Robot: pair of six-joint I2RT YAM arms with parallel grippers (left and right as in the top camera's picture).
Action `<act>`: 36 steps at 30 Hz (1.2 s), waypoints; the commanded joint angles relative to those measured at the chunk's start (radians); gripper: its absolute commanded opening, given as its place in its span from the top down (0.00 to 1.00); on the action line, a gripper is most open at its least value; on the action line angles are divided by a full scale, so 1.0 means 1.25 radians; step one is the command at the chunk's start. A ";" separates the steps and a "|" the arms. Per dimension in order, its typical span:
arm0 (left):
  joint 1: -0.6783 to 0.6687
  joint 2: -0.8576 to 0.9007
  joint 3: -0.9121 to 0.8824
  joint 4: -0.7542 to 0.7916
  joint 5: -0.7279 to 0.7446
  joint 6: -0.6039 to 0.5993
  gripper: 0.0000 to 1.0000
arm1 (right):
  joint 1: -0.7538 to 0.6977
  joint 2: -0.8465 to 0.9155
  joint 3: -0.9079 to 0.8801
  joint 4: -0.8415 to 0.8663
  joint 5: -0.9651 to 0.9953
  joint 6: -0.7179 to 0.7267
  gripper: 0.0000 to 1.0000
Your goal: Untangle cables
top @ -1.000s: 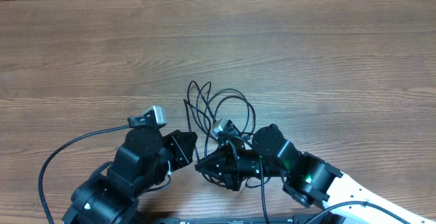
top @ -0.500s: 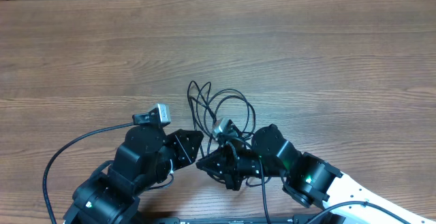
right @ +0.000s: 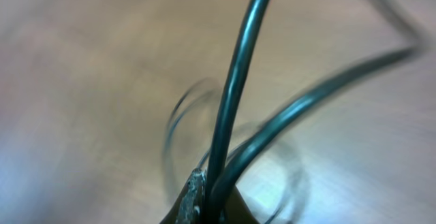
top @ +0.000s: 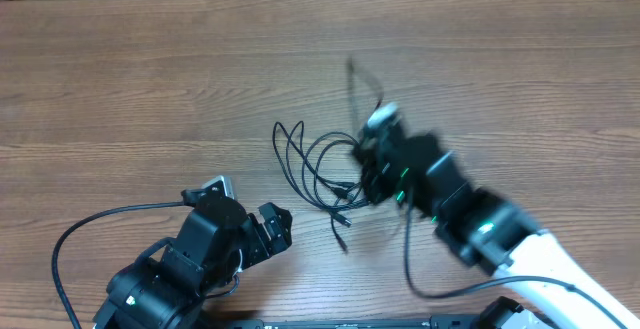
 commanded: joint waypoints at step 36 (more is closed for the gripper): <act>0.000 0.001 -0.002 -0.012 -0.105 0.009 0.01 | -0.130 -0.018 0.689 -0.059 0.095 -0.187 0.96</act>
